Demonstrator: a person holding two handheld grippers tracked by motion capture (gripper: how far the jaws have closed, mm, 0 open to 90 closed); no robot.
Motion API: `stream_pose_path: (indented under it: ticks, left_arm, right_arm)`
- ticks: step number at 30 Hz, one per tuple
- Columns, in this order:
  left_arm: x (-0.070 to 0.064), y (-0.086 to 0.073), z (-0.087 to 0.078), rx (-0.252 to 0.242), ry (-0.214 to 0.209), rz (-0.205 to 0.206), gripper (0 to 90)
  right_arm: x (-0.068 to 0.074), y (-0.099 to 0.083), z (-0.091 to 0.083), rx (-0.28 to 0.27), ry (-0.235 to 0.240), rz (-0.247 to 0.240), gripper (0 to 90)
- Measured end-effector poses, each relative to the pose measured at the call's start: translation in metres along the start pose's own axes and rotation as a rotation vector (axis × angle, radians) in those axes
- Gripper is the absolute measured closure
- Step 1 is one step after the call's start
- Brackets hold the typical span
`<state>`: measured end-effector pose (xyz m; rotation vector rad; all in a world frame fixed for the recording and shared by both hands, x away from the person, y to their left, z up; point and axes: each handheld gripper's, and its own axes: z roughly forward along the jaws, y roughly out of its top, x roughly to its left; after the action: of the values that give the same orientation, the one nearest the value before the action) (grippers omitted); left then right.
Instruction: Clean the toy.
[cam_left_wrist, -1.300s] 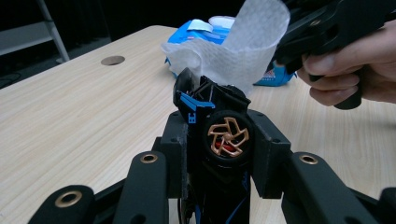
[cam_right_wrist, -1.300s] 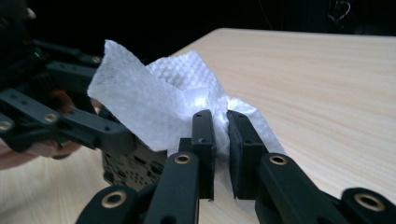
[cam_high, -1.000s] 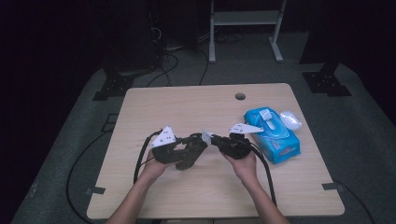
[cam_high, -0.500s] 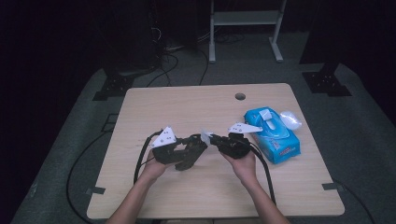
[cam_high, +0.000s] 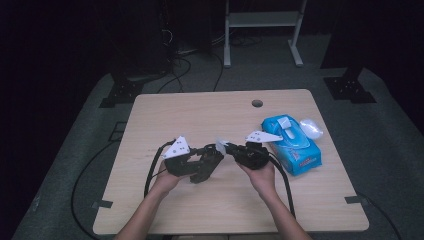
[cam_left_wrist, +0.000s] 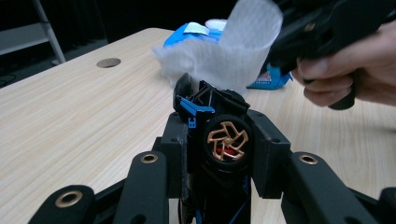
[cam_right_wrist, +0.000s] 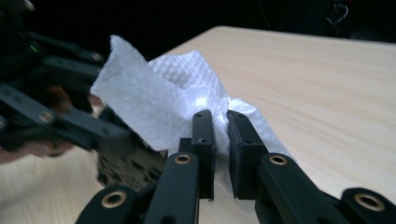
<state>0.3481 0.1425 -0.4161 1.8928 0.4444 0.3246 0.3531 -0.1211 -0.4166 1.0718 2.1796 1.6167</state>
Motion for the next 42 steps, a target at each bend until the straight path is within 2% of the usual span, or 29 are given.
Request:
stream_pose_path:
  ticks: [4, 9, 12, 15, 19, 21, 26, 30, 32, 34, 36, 39, 42]
  left_arm:
    - [0.001, 0.0, 0.0, -0.001, -0.002, -0.003, 63.0]
    - [0.0, 0.0, 0.002, -0.002, -0.004, 0.002, 63.0]
    - [-0.001, 0.001, 0.002, 0.001, -0.005, 0.003, 63.0]
    - [-0.001, 0.001, 0.001, -0.001, -0.004, 0.001, 63.0]
    - [-0.001, 0.0, 0.001, 0.001, -0.005, -0.001, 63.0]
    - [-0.001, 0.001, 0.001, 0.0, -0.007, 0.001, 63.0]
    - [-0.002, 0.001, 0.003, 0.0, -0.007, 0.002, 63.0]
    - [-0.005, 0.002, 0.005, 0.0, -0.014, 0.007, 63.0]
    - [-0.005, 0.003, 0.006, 0.002, -0.018, 0.009, 63.0]
    - [-0.005, 0.002, 0.005, 0.003, -0.02, 0.005, 63.0]
    - [-0.003, 0.001, 0.004, 0.002, -0.02, 0.003, 63.0]
    - [-0.002, 0.001, 0.004, 0.004, -0.019, 0.002, 63.0]
    - [-0.003, 0.002, 0.006, 0.007, -0.02, 0.01, 63.0]
  right_arm:
    - [-0.004, -0.008, 0.002, 0.029, -0.011, 0.012, 81.4]
    - [0.002, 0.003, -0.003, -0.014, 0.01, -0.001, 81.4]
    - [0.01, 0.013, -0.005, -0.036, 0.03, -0.026, 81.5]
    - [0.01, 0.012, -0.005, -0.025, 0.024, -0.033, 81.4]
    - [0.001, 0.003, -0.001, 0.01, 0.002, -0.008, 81.4]
    - [0.002, 0.001, -0.002, 0.007, 0.002, -0.005, 81.4]
    - [0.015, 0.014, -0.006, -0.026, 0.029, -0.045, 81.5]
    - [0.029, 0.024, -0.005, -0.033, 0.055, -0.086, 81.4]
    - [0.032, 0.025, -0.004, -0.027, 0.053, -0.107, 81.5]
    - [0.031, 0.025, -0.004, -0.023, 0.051, -0.105, 81.5]
    - [0.022, 0.019, -0.005, -0.014, 0.022, -0.099, 81.4]
    - [0.014, 0.013, -0.006, -0.006, 0.009, -0.072, 81.4]
    - [0.015, 0.012, -0.007, -0.01, 0.012, -0.066, 81.4]
